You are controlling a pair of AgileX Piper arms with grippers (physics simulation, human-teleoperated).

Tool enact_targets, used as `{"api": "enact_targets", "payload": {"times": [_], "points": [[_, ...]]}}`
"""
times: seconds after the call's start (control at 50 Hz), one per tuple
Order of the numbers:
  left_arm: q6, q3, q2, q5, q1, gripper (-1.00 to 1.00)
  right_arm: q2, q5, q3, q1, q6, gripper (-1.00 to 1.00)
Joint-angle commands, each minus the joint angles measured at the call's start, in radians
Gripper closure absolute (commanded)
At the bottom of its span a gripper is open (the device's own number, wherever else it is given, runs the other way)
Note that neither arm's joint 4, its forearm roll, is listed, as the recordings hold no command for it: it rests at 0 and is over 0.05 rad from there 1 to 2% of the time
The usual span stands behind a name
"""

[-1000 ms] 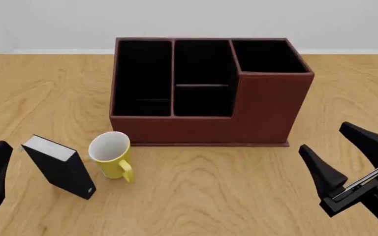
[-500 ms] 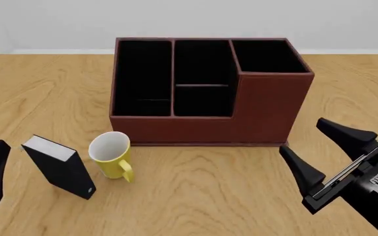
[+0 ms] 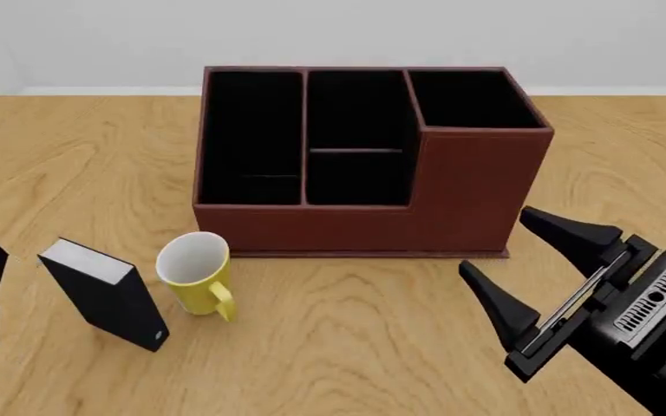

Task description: Pick up the yellow and white mug and place it to the right of the caddy.

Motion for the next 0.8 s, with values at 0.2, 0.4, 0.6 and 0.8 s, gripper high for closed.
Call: {"api": "enact_targets", "payload": {"times": [0.2,0.4,0.6,0.8], "points": [[0.010,-0.036,0.000,0.029,0.008,-1.00,0.056,-0.034,-0.022,0.048,-0.003,-1.00],[0.012,-0.064,0.000,0.047,0.013,-1.00,0.061,-0.018,-0.051,0.075,-0.006,-1.00],[0.014,-0.071,0.000,0.052,0.020,-1.00,0.115,-0.052,-0.056,0.097,-0.010,-1.00],[0.012,-0.082,0.000,0.057,0.028,-1.00,0.183,-0.089,-0.080,0.128,-0.031,-1.00]]}}
